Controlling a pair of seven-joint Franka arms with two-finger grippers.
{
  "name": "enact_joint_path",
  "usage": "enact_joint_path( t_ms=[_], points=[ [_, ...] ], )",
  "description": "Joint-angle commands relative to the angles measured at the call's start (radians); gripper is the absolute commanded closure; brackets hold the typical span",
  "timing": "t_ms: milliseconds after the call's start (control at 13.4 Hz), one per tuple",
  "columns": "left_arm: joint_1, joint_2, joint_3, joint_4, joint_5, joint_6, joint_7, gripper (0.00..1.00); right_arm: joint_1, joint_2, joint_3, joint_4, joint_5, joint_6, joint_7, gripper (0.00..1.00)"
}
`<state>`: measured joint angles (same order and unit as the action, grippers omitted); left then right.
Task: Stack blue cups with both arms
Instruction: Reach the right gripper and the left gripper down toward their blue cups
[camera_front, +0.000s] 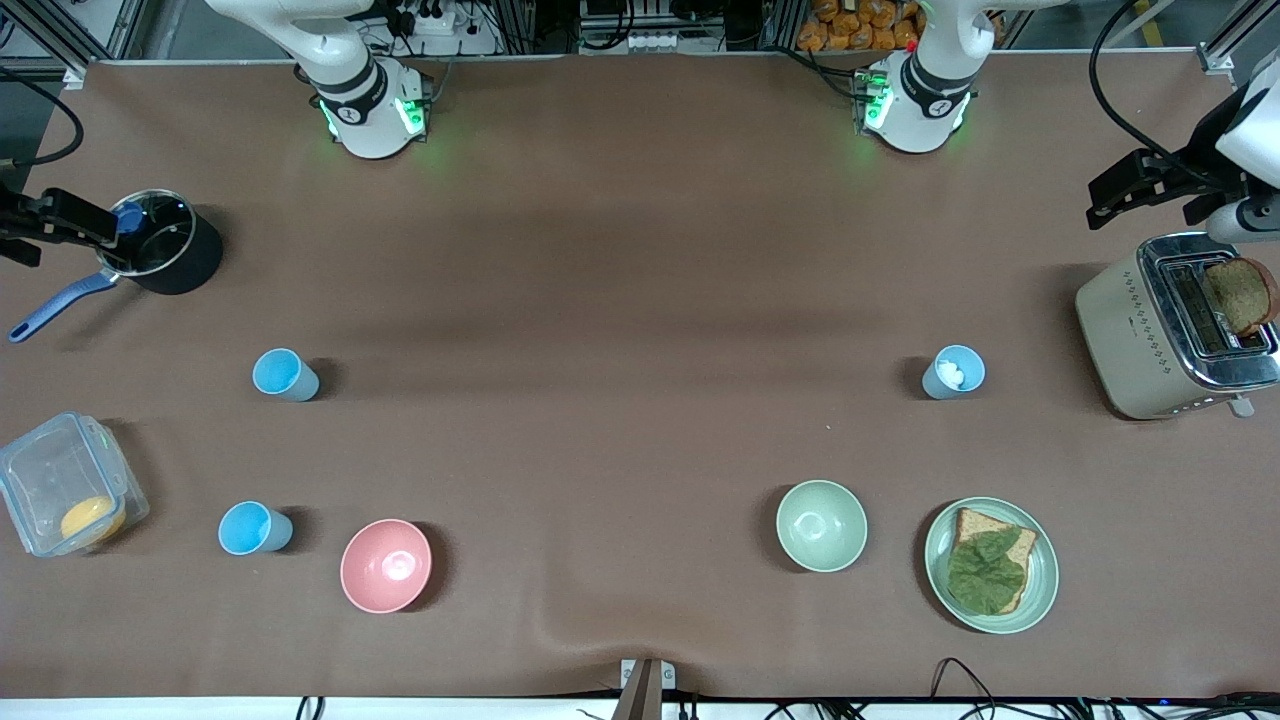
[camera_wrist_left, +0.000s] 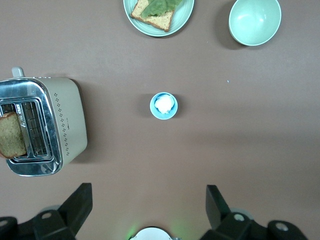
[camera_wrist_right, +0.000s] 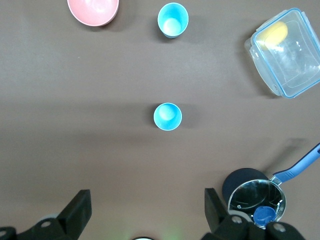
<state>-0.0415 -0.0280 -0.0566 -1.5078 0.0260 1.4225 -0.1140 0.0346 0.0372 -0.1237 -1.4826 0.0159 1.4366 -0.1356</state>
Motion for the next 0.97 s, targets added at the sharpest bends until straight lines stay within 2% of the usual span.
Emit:
enact_joint_path(
  t_ms=[0,599,749,898],
  points=[
    [0.015,-0.009,-0.015,0.003,0.019,-0.02,0.013,0.0,0.013,0.004,-0.007,0.01,-0.01,-0.004,-0.007,0.0],
    [0.018,0.011,-0.009,-0.011,0.022,-0.023,0.019,0.0,0.005,0.019,-0.007,-0.01,-0.011,-0.013,-0.006,0.0],
    [0.019,0.046,-0.009,-0.021,0.022,-0.013,0.017,0.0,-0.002,0.082,-0.007,-0.01,-0.005,-0.036,-0.007,0.0],
    [0.026,0.053,-0.008,-0.104,0.019,0.068,0.017,0.0,-0.004,0.165,-0.008,-0.011,-0.01,-0.027,-0.007,0.0]
  ],
)
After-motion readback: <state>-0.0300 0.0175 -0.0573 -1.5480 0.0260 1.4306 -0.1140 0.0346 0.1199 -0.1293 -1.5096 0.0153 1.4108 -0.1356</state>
